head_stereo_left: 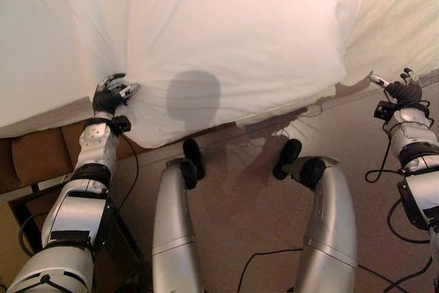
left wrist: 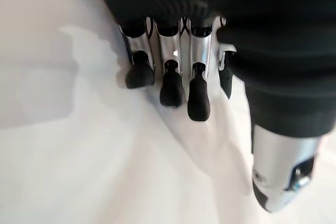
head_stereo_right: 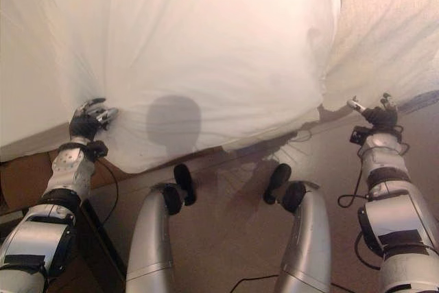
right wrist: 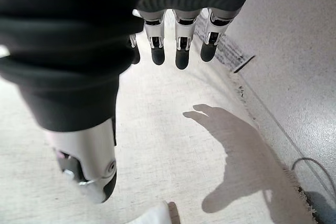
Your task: Make the bed
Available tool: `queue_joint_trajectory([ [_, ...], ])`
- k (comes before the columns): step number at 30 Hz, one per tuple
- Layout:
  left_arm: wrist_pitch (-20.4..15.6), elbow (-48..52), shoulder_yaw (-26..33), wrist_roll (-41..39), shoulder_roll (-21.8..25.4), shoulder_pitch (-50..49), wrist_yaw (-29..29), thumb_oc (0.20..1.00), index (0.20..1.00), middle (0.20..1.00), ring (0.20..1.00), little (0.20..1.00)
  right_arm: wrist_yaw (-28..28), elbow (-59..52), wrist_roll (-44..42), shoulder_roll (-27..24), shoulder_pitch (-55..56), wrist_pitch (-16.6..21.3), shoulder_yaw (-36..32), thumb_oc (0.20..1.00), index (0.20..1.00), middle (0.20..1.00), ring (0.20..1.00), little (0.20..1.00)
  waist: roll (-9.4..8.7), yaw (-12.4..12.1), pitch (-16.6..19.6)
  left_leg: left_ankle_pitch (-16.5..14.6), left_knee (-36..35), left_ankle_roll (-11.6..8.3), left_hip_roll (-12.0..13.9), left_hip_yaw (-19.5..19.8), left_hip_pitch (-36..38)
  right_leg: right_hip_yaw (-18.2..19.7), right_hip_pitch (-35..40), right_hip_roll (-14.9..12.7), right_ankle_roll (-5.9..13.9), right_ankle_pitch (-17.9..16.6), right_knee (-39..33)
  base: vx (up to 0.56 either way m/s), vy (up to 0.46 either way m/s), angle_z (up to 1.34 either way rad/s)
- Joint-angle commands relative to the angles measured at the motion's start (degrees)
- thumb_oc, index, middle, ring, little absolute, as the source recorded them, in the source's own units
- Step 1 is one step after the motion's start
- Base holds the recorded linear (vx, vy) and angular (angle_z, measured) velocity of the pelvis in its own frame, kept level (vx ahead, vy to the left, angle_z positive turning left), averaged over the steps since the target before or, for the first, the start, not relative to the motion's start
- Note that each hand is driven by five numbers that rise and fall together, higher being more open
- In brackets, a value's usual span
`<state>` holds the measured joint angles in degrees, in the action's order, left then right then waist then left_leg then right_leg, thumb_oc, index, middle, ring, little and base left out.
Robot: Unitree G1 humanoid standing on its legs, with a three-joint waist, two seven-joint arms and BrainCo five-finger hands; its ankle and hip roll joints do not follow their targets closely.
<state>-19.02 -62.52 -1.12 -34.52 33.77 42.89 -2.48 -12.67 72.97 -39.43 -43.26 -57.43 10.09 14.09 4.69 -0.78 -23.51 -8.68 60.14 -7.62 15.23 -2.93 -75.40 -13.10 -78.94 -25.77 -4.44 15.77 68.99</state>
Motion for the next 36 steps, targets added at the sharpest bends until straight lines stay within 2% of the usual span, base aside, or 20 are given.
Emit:
queue_joint_trajectory([
  [1, 13.49, -22.66, 4.03, -0.1, 0.71, -19.55, 5.14, 1.0, 1.0, 1.0, 1.0, 1.0, -1.19, -0.48, 1.7, 0.07, -1.96, 3.48, -5.1, 1.0, 1.0, 1.0, 1.0, 1.0, -4.19, -0.83, -6.28, -8.66, 5.08, 7.89, -2.28, -5.75, 0.59, 3.03, 0.68, -1.04, 4.16, 2.01, -2.88, -0.01, 0.016, -0.04],
  [6, 14.22, -22.85, 3.44, 2.33, -5.39, -25.39, 4.06, 1.0, 1.0, 1.0, 1.0, 1.0, -1.46, -0.98, 2.44, 1.76, -3.14, 3.41, -5.72, 1.0, 1.0, 1.0, 1.0, 1.0, -3.99, -1.23, -6.28, -8.43, 4.33, 8.05, -2.39, -5.79, 1.35, 2.78, 1.87, -0.82, 4.1, 1.54, -3.82, -0.01, 0.033, 0.03],
  [12, 12.45, -18.49, 2.52, 2.64, -7.87, -26.01, 5.4, 1.0, 1.0, 1.0, 1.0, 1.0, -1.74, -6.3, 2.62, 4.7, 0.39, 5.04, -5.97, 1.0, 1.0, 1.0, 1.0, 1.0, -4.11, -1.44, -6.28, -7.67, 2.58, 7.94, -2.98, -5.67, 2.65, 1.72, 4.07, -0.98, 4.31, 1.31, -5.34, -0.02, 0.014, 0.1],
  [14, 12.74, -18.68, 2.46, 2.06, -8.63, -26.04, 5.93, 1.0, 1.0, 1.0, 1.0, 1.0, -1.97, -8.78, 2.22, 6.18, 1.94, 5.74, -6.23, 1.0, 1.0, 1.0, 1.0, 1.0, -4.29, -1.41, -6.28, -7.2, 1.14, 7.75, -3.19, -5.61, 3.86, 0.87, 5.75, -1.03, 4.48, 1.17, -6.62, -0.03, 0.009, 0.16],
  [20, 14.77, -21.54, 3.86, 6.84, -10.59, -27.5, 6.97, 1.0, 1.0, 1.0, 1.0, 1.0, -2.79, -11.29, 3.11, 10.24, 5.69, 6.04, -8.1, 1.0, 1.0, 1.0, 1.0, 1.0, -5.24, -1.72, -6.28, -5.68, -3.54, 7.19, -3.32, -5.46, 9.52, -1.78, 13.11, -0.83, 5.21, 0.06, -11.33, -0.02, 0.007, 0.05],
  [24, 14.98, -22.16, 5.94, 11.33, -11.37, -29.79, 9.25, 1.0, 1.0, 1.0, 1.0, 1.0, -3.03, -13.63, 4.45, 13.14, 11.4, 6.05, -9.66, 1.0, 1.0, 1.0, 1.0, 1.0, -6.29, -2.34, -6.28, -4.22, -8.23, 6.52, -3.52, -5.5, 16.26, -4.24, 21.0, -1.02, 6.27, -1.07, -15.79, 0.01, -0.02, 0.11],
  [27, 14.62, -20.56, 5.56, 15.02, -12.64, -31.33, 12.23, 1.0, 1.0, 1.0, 1.0, 1.0, -3.5, -15.07, 5.27, 15.41, 17.7, 6.31, -10.95, 1.0, 1.0, 1.0, 1.0, 1.0, -6.89, -2.9, -6.28, -2.82, -13.63, 6.11, -4.39, -5.48, 24.43, -6.59, 29.8, -0.69, 7.51, -2.47, -20.44, 0.05, -0.034, 0.14],
  [29, 13.83, -17.73, 2.62, 20.39, -14.24, -32.75, 14.77, 1.0, 1.0, 1.0, 1.0, 1.0, -3.88, -12.41, 6.43, 16.1, 22.67, 5.66, -12.9, 1.0, 1.0, 1.0, 1.0, 1.0, -6.54, -3.2, -6.28, -1.96, -18.92, 6.15, -4.96, -5.43, 32.3, -8.45, 37.96, -0.19, 8.77, -3.68, -24.37, 0.09, -0.008, 0.24],
  [31, 13.57, -16.73, 1.94, 21.36, -14.37, -33.51, 15.42, 1.0, 1.0, 1.0, 1.0, 1.0, -3.58, -11.73, 6.44, 16.42, 25.0, 5.43, -13.56, 1.0, 1.0, 1.0, 1.0, 1.0, -6.05, -3.53, -6.28, -1.29, -21.26, 6.12, -5.07, -5.35, 35.61, -9.78, 41.55, -0.12, 9.23, -4.29, -26.19, 0.11, 0.0, 0.17],
  [32, 12.94, -16.18, 1.15, 24.03, -14.37, -33.86, 16.36, 1.0, 1.0, 1.0, 1.0, 1.0, -3.22, -9.87, 7.57, 17.19, 28.27, 4.93, -14.19, 1.0, 1.0, 1.0, 1.0, 1.0, -5.89, -3.62, -6.28, -0.29, -24.95, 5.56, -5.24, -5.39, 41.23, -10.91, 47.91, 0.05, 9.89, -5.14, -29.45, 0.13, -0.008, 0.24],
  [33, 12.91, -16.17, 1.03, 24.09, -14.38, -34.09, 16.37, 1.0, 1.0, 1.0, 1.0, 1.0, -3.17, -9.86, 7.59, 17.2, 28.56, 4.96, -14.23, 1.0, 1.0, 1.0, 1.0, 1.0, -5.79, -3.62, -6.28, -0.09, -25.48, 5.53, -5.28, -5.33, 41.81, -11.2, 48.61, 0.17, 9.94, -5.32, -29.97, 0.14, -0.007, 0.27],
  [36, 12.4, -16.02, 0.66, 26.96, -14.48, -35.37, 16.5, 1.0, 1.0, 1.0, 1.0, 1.0, -2.4, -6.63, 8.46, 17.73, 32.98, 4.17, -16.66, 1.0, 1.0, 1.0, 1.0, 1.0, -5.09, -3.96, -5.95, 1.82, -31.25, 4.86, -5.46, -5.32, 50.08, -13.89, 58.15, 0.77, 10.81, -6.69, -35.47, 0.14, -0.013, 0.11],
])
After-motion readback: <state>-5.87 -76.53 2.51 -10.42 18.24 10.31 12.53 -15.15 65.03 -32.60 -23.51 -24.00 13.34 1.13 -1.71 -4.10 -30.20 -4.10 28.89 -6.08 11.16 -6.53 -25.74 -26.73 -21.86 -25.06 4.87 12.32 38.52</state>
